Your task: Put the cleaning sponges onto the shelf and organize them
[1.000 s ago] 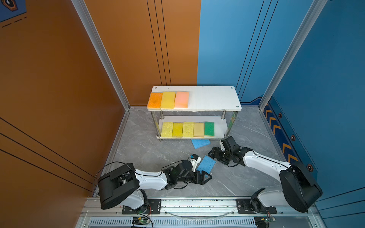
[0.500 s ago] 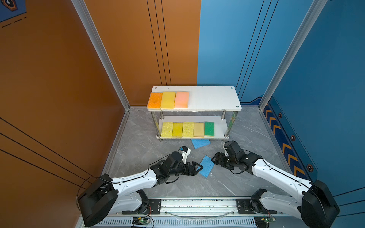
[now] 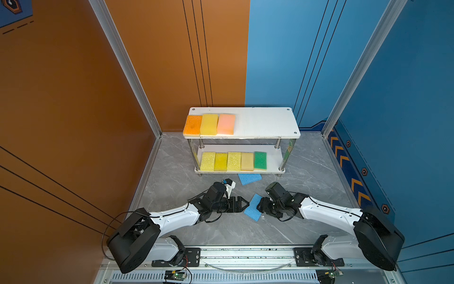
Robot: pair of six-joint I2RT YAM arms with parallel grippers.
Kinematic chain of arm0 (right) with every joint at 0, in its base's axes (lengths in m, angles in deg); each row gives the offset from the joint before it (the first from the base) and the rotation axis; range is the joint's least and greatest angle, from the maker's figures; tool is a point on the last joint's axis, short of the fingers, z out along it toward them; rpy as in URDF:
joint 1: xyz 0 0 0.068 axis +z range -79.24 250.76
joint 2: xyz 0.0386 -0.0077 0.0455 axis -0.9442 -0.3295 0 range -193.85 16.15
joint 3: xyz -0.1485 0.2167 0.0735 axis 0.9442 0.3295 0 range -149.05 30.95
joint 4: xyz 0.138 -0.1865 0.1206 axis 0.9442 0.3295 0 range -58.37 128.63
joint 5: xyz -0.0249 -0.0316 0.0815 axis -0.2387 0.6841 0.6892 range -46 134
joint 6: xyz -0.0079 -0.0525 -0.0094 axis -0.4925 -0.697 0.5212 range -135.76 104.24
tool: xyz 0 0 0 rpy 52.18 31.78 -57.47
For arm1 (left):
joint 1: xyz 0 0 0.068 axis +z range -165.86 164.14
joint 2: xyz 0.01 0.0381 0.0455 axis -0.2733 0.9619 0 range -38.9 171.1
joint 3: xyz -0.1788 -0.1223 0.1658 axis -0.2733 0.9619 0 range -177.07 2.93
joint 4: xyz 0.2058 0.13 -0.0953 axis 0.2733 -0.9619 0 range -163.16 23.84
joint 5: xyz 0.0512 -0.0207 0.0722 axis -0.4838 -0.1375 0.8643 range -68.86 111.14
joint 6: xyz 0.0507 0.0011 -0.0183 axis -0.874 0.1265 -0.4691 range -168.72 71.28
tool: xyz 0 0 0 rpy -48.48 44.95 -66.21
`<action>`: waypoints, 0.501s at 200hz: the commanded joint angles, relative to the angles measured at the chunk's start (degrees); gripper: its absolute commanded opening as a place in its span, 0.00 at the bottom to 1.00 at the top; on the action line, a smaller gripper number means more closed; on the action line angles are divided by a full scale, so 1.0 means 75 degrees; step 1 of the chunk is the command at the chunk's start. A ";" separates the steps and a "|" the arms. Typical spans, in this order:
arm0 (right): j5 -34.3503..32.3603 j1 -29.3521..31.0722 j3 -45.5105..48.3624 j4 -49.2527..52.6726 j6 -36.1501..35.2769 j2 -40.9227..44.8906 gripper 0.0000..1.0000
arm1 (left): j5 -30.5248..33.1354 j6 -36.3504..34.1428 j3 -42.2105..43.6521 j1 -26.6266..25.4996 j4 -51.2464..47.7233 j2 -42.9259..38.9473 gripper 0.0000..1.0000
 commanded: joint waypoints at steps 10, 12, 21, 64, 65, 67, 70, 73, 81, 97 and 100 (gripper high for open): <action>-0.0147 0.0002 0.0036 -0.0379 0.0148 -0.0283 0.58 | -0.0183 -0.0015 0.0289 0.0192 0.0109 -0.0342 0.88; -0.0135 -0.0006 0.0034 -0.0392 0.0151 -0.0297 0.58 | -0.0191 -0.0011 0.0298 0.0214 0.0107 -0.0358 0.88; -0.0147 -0.0022 0.0022 -0.0419 0.0142 -0.0365 0.58 | -0.0208 0.0002 0.0358 0.0260 0.0103 -0.0413 0.88; -0.0160 -0.0190 -0.0073 -0.0471 0.0045 -0.0615 0.46 | -0.0293 0.0055 0.0561 0.0427 0.0109 -0.0636 0.89; -0.0165 -0.0187 -0.0082 -0.0471 0.0044 -0.0623 0.46 | -0.0296 0.0058 0.0560 0.0428 0.0109 -0.0644 0.89; -0.0160 -0.0194 -0.0086 -0.0480 0.0034 -0.0637 0.45 | -0.0298 0.0069 0.0577 0.0428 0.0098 -0.0647 0.89; -0.0168 -0.0205 -0.0096 -0.0479 0.0022 -0.0658 0.43 | -0.0299 0.0072 0.0586 0.0429 0.0096 -0.0662 0.89; -0.0160 -0.0212 -0.0108 -0.0479 0.0010 -0.0685 0.42 | -0.0290 0.0083 0.0593 0.0437 0.0102 -0.0663 0.89; -0.0119 -0.0241 -0.0142 -0.0482 -0.0031 -0.0741 0.38 | -0.0304 0.0102 0.0620 0.0431 0.0100 -0.0707 0.89; -0.0100 -0.0265 -0.0198 -0.0466 -0.0067 -0.0806 0.27 | -0.0303 0.0138 0.0676 0.0463 0.0099 -0.0800 0.89; -0.0096 -0.0265 -0.0197 -0.0466 -0.0074 -0.0808 0.24 | -0.0302 0.0148 0.0684 0.0470 0.0092 -0.0820 0.89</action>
